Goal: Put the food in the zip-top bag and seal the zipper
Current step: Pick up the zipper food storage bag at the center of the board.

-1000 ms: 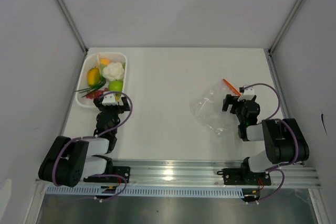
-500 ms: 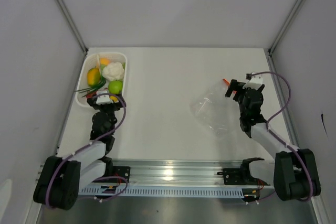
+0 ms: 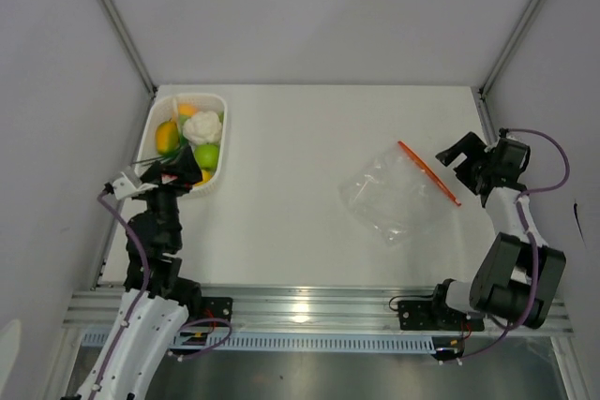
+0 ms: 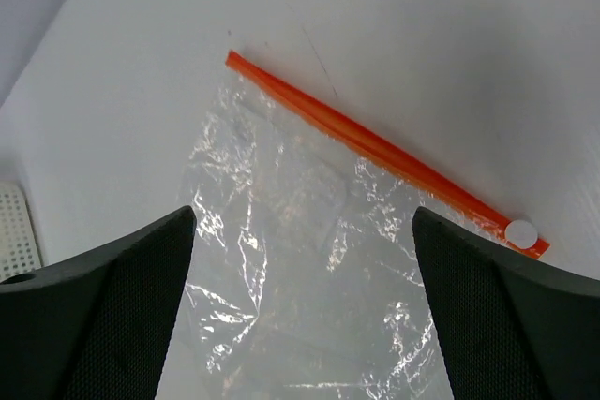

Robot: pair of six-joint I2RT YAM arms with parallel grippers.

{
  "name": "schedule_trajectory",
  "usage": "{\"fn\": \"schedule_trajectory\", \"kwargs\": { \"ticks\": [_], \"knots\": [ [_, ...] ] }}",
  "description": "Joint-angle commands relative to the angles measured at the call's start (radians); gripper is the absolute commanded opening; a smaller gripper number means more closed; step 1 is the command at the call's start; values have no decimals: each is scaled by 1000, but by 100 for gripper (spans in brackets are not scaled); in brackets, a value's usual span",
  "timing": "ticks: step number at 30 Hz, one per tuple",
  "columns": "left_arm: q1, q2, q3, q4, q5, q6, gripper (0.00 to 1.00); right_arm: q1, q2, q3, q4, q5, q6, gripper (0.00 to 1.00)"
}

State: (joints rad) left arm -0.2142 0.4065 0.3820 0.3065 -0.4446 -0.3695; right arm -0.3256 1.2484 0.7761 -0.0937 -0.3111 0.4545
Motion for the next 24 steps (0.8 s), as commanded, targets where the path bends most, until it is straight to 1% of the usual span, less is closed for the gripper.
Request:
{"fn": "schedule_trajectory", "kwargs": {
  "ticks": [1, 2, 3, 4, 7, 9, 10, 11, 13, 14, 17, 22, 24],
  "knots": [
    [-4, -69, 55, -252, 64, -202, 100, -27, 126, 100, -125, -214, -41, 99],
    [-4, -90, 66, -295, 67, -247, 100, -30, 152, 118, -135, -207, -59, 99],
    [-4, -98, 93, -355, 79, -256, 99, -30, 190, 138, -136, -206, -72, 98],
    [-4, -100, 128, -445, 87, -259, 100, -29, 209, 147, -138, -209, -85, 98],
    [-4, -86, 199, -600, 155, -241, 100, -29, 279, 176, -135, -215, -119, 95],
    [-4, -72, 222, -624, 191, -203, 100, -26, 316, 189, -130, -220, -131, 93],
    [-4, -67, 231, -630, 231, -197, 99, -21, 356, 210, -135, -223, -140, 92],
    [-4, -66, 239, -642, 248, -183, 99, -1, 376, 225, -144, -220, -169, 90],
    [-4, -55, 254, -647, 283, -178, 99, 28, 413, 274, -187, -172, -203, 89],
    [-5, -51, 259, -633, 334, -172, 99, 42, 443, 287, -195, -157, -217, 89],
    [-5, -26, 267, -630, 409, -180, 100, 66, 485, 298, -181, -129, -231, 89],
    [-4, 37, 268, -652, 463, -206, 100, 91, 522, 321, -156, -106, -234, 89],
    [-5, 64, 277, -667, 487, -212, 100, 105, 532, 347, -172, -50, -247, 90]
  ]
}}
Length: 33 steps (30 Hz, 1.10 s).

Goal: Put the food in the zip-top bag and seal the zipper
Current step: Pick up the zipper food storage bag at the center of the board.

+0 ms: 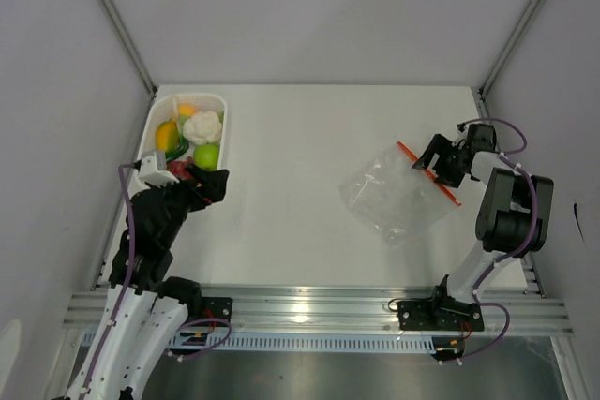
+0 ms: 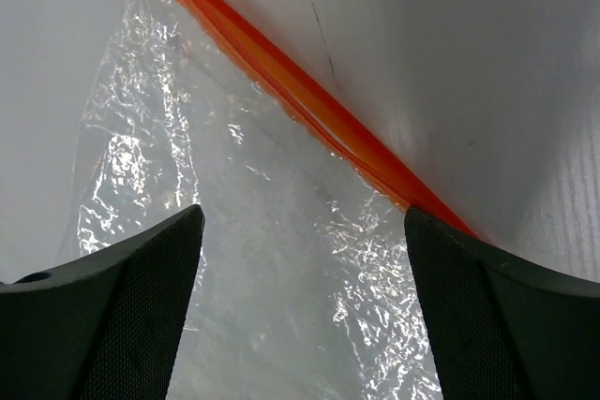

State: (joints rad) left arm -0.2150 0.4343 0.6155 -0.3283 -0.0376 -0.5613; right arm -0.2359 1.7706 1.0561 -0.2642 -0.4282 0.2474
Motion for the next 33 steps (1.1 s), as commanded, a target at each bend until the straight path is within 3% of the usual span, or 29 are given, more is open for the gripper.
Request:
{"fn": "schedule_trajectory", "kwargs": {
  "ticks": [1, 5, 11, 17, 24, 27, 33],
  "knots": [
    [-4, 52, 55, -46, 102, -20, 100, 24, 15, 76, -16, 62, -46, 88],
    [-4, 135, 76, -51, 226, -19, 97, 72, 35, 93, -35, 58, -59, 85],
    [-38, 193, 44, 32, 449, -35, 73, 223, 47, 59, -81, 104, -47, 85],
    [-213, 228, 7, 93, 438, -40, 60, 389, 3, -22, -18, 135, 78, 85],
    [-443, 415, -29, 199, 354, -132, 52, 558, -92, -28, 137, 5, 279, 88],
    [-510, 536, -14, 281, 355, -172, 49, 551, -157, 17, 81, 25, 293, 91],
    [-584, 763, 67, 374, 375, -210, 43, 295, -166, 90, -18, 19, 202, 94]
  ]
}}
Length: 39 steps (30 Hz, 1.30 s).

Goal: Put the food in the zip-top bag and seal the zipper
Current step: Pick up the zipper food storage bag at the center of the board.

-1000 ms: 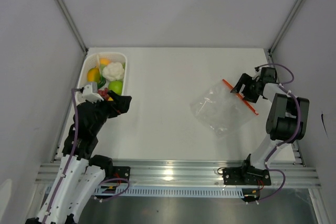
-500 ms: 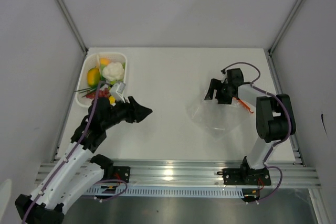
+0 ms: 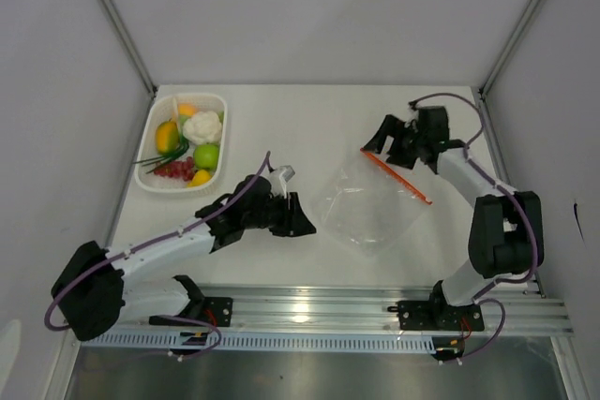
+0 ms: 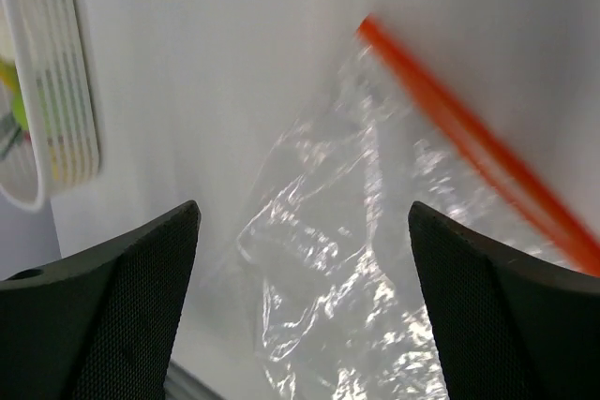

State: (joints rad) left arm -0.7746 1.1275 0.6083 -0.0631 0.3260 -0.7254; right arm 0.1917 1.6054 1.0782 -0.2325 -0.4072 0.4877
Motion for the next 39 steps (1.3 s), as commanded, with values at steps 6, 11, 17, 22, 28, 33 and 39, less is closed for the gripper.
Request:
{"fn": "schedule_trajectory", "kwargs": {
  "ticks": [6, 11, 17, 22, 28, 33, 39],
  "knots": [
    [-58, 237, 128, 167, 22, -84, 43, -244, 143, 190, -120, -19, -182, 93],
    [-60, 334, 186, 166, -22, -91, 47, -255, 235, 174, -74, -22, -190, 93],
    [-58, 524, 347, 74, -41, -57, 48, -250, 219, 51, 7, -82, -161, 91],
    [-25, 620, 432, -3, -47, -31, 49, -218, 165, -41, 25, -120, -161, 88],
    [64, 647, 459, -33, -59, 23, 49, -129, 81, -139, 50, -191, -167, 80],
    [132, 618, 519, -159, -96, 139, 47, -64, 11, -192, 64, -222, -130, 65],
    [110, 545, 567, -259, -54, 201, 46, 8, -93, -270, 107, -223, -84, 64]
  ]
}}
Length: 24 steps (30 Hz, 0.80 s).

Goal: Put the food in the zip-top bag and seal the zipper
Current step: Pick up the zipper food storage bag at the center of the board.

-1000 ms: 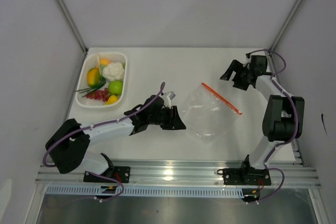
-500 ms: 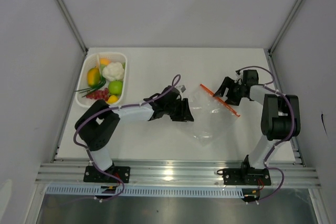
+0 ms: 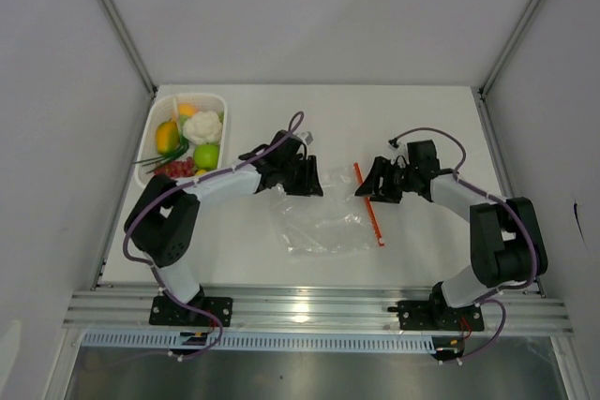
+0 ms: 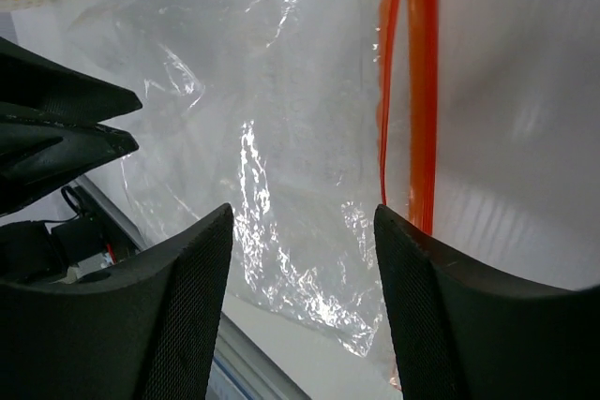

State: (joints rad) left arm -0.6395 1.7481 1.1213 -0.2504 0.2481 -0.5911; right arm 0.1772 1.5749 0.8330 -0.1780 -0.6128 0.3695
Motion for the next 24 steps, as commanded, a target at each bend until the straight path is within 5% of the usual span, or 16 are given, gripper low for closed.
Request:
{"fn": "schedule_trajectory", "kwargs": {
  "ticks": [1, 4, 7, 14, 24],
  "knots": [
    [-34, -97, 52, -76, 5, 66, 46, 25, -78, -32, 67, -9, 42, 63],
    [-57, -113, 46, -64, 26, 41, 47, 30, -81, -58, 112, -27, 68, 46],
    [-68, -87, 67, -59, 57, 21, 47, 34, -66, -69, 133, -47, 77, 41],
    [-112, -35, 135, -79, 66, 2, 54, 25, -159, -124, 71, 93, 51, 48],
    [-127, 57, 251, -112, 77, -24, 58, 5, -142, -189, 72, 99, 14, 49]
  ]
}}
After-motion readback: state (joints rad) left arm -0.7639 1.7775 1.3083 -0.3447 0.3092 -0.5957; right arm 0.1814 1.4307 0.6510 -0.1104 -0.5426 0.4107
